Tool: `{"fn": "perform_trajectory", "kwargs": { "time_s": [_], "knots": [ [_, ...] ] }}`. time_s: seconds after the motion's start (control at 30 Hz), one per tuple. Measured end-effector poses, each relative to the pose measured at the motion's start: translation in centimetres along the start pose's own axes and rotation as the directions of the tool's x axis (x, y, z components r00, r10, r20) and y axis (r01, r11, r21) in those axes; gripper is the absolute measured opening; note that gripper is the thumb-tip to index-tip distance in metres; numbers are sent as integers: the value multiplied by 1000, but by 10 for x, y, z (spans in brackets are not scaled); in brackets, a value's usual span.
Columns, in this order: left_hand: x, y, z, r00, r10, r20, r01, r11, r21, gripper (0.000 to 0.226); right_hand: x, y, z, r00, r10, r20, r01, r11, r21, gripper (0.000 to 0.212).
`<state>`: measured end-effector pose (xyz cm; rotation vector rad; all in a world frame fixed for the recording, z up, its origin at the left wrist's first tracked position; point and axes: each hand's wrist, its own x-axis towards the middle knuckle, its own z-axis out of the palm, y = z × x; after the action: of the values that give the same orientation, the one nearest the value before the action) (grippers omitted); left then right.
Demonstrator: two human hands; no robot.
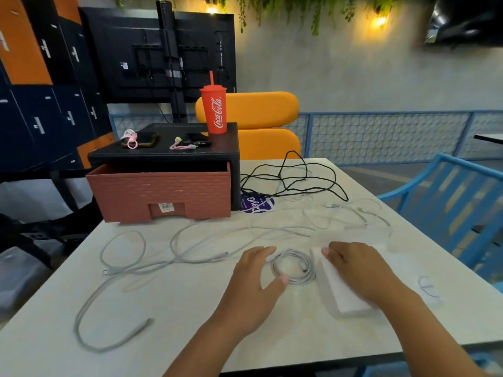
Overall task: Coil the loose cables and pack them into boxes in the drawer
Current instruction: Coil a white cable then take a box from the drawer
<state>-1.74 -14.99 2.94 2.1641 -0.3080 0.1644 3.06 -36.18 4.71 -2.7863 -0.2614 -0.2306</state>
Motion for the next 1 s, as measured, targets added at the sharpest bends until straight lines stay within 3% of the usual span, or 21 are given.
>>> {"fn": "perform_trajectory", "kwargs": {
  "time_s": [0.1,0.27,0.4,0.53,0.63,0.67,0.8,0.93,1.0],
  "knots": [
    [-7,5,-1,997,-48,56,56,987,-148,51,-3,-23,-4,990,-85,-115,84,996,-12,38],
    [-14,9,-13,985,-74,155,119,945,-304,82,-2,-74,1,935,-257,-244,273,962,32,60],
    [-17,0,-34,995,-74,72,95,928,-361,84,2,-108,15,834,-368,-412,413,910,22,41],
    [-21,-19,-59,996,-84,-39,65,936,-345,94,7,-128,31,732,-433,-526,512,859,5,46],
    [-25,-30,-78,984,-126,-126,78,941,-330,96,6,-128,37,689,-441,-575,574,817,62,15],
    [-26,-33,-83,978,-141,-155,81,937,-340,95,5,-125,38,687,-425,-590,570,818,74,16],
    [-31,-52,-100,952,-187,-243,78,915,-395,97,2,-89,45,783,-307,-541,467,865,184,24],
    [-31,-69,-99,943,-208,-261,82,903,-421,99,-2,-43,57,943,-173,-285,238,948,211,46],
    [-32,-75,-94,944,-211,-252,90,903,-420,99,-7,-29,63,973,-147,-177,176,971,160,52]
  ]
}}
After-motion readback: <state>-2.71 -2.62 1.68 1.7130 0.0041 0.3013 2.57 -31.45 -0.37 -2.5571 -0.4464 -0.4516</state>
